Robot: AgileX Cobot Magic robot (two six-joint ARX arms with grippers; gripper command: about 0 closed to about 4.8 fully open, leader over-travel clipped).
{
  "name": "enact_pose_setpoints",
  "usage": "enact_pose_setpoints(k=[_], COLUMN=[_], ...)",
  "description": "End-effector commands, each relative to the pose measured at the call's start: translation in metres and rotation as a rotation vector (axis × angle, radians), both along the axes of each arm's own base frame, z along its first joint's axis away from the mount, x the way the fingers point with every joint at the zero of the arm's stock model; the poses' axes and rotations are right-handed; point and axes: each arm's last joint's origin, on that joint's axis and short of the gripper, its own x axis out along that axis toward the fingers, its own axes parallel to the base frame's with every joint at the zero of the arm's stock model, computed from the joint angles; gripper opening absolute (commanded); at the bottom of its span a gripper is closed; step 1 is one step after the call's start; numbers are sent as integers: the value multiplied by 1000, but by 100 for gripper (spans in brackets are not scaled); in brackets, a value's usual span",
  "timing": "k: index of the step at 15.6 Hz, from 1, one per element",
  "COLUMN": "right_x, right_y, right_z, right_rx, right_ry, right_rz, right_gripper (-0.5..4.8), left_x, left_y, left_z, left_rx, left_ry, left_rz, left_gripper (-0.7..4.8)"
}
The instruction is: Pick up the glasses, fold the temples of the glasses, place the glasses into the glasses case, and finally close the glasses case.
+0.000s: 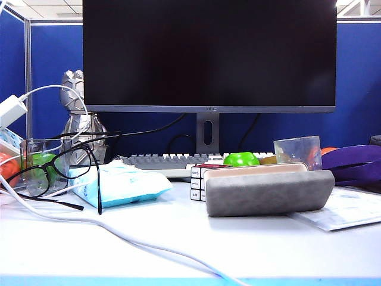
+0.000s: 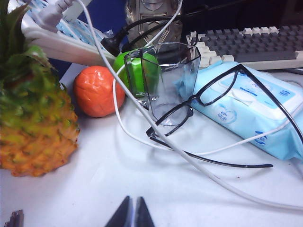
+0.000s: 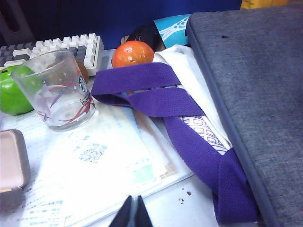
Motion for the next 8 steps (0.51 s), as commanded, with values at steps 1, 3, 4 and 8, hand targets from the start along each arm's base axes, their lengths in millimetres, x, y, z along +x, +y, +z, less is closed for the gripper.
enact_pose_setpoints(k=[1, 3, 4, 8], right_x=[0, 0, 0, -2], right_y=[0, 0, 0, 0], right_z=[-2, -2, -2, 26], right_rx=[1, 1, 1, 57], right_ry=[5, 5, 5, -142], right_rz=[1, 1, 1, -7], right_gripper=[-5, -5, -5, -5], left_x=[0, 0, 0, 0], left_y=[0, 0, 0, 0], left_z=[-2, -2, -2, 16], left_rx=[15, 15, 15, -67], left_ry=[14, 14, 14, -124], left_rz=[4, 4, 3, 13], left_gripper=[19, 19, 19, -6])
